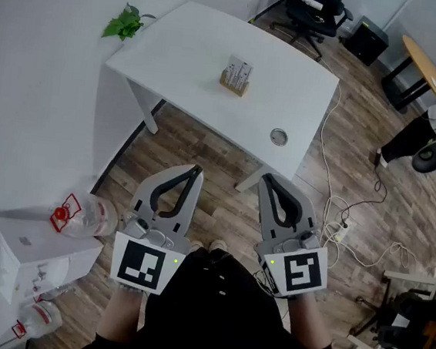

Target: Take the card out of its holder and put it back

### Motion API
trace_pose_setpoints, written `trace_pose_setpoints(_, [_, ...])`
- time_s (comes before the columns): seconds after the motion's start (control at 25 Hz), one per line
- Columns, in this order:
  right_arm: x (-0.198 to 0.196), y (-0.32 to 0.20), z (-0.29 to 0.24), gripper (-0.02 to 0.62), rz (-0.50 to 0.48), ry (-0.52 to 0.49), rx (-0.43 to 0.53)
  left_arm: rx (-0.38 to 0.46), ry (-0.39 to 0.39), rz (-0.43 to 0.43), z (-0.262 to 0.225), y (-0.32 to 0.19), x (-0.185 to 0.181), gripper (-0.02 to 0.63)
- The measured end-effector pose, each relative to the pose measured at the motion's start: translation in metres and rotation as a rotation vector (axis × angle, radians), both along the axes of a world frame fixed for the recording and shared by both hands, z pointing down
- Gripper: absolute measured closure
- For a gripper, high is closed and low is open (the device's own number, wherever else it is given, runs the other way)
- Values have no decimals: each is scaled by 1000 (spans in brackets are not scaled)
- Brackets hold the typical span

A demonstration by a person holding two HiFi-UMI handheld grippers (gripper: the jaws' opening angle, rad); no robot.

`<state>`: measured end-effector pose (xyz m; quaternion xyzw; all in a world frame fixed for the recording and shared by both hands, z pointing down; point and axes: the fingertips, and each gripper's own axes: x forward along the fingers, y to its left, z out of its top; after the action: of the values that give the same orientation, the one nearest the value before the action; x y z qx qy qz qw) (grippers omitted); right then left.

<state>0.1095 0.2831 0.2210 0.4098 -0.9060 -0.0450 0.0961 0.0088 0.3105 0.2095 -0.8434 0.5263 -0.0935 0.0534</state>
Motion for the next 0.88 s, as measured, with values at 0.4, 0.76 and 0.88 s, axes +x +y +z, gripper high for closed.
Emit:
trace_pose_setpoints(0.4, [-2, -5, 1, 549, -3, -2, -3, -11, 10, 0, 3, -4, -3, 592])
trace_pose_setpoints(0.76, [-7, -4, 3, 548, 10, -3, -10, -3, 16, 5, 3, -2, -11, 592])
trace_pose_setpoints(0.88, [-8, -3, 4, 549, 25, -8, -13, 0, 23, 12, 4, 0, -15, 592])
